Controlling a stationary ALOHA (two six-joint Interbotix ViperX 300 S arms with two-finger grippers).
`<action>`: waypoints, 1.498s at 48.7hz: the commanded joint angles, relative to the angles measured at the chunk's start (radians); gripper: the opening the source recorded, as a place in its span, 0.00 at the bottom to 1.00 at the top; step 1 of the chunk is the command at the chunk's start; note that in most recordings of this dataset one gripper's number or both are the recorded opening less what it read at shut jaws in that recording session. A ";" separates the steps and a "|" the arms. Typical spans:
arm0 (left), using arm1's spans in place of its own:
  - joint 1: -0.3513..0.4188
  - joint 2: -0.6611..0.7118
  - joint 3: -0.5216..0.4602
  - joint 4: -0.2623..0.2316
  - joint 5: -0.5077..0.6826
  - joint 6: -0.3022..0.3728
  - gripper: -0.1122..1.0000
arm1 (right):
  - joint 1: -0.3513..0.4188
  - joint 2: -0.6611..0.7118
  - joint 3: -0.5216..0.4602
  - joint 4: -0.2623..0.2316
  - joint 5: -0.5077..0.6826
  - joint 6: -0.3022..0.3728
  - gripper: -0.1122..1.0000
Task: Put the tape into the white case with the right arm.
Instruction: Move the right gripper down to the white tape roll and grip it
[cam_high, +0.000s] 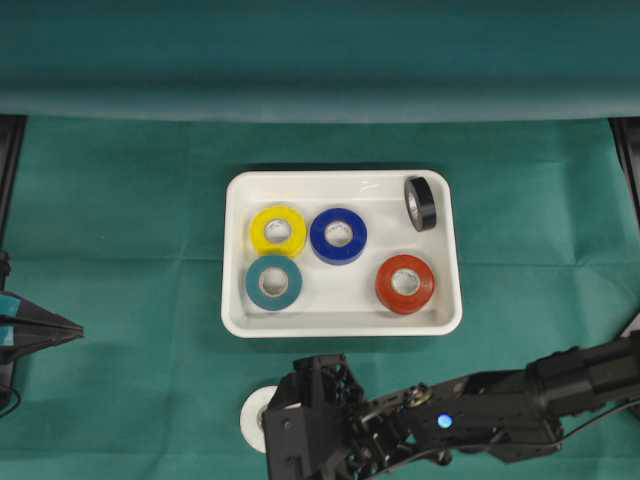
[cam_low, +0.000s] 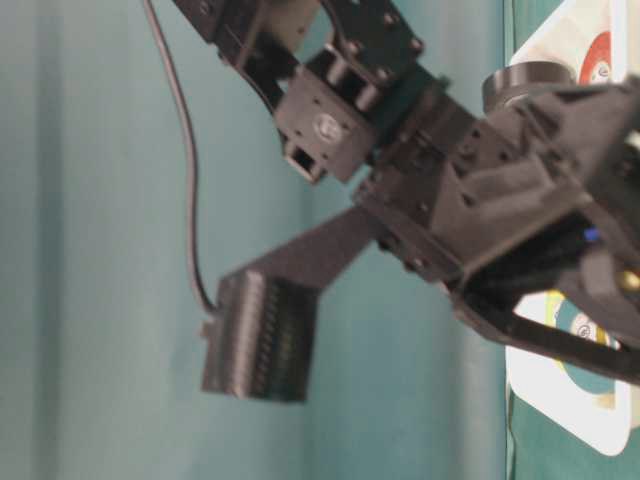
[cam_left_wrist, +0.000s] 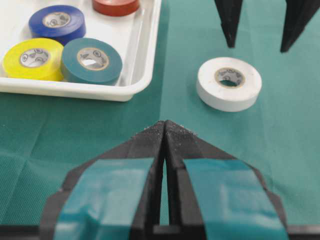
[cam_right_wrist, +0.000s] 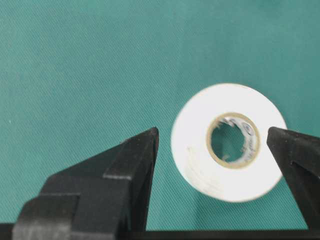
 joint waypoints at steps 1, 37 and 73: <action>0.003 0.009 -0.012 -0.002 -0.011 0.002 0.10 | 0.005 -0.005 -0.034 0.002 -0.003 0.002 0.68; 0.002 0.009 -0.012 -0.002 -0.011 0.000 0.10 | -0.003 0.098 -0.077 0.034 0.052 0.006 0.68; 0.003 0.009 -0.002 -0.002 -0.026 0.002 0.10 | -0.003 0.156 -0.173 0.057 0.183 0.009 0.20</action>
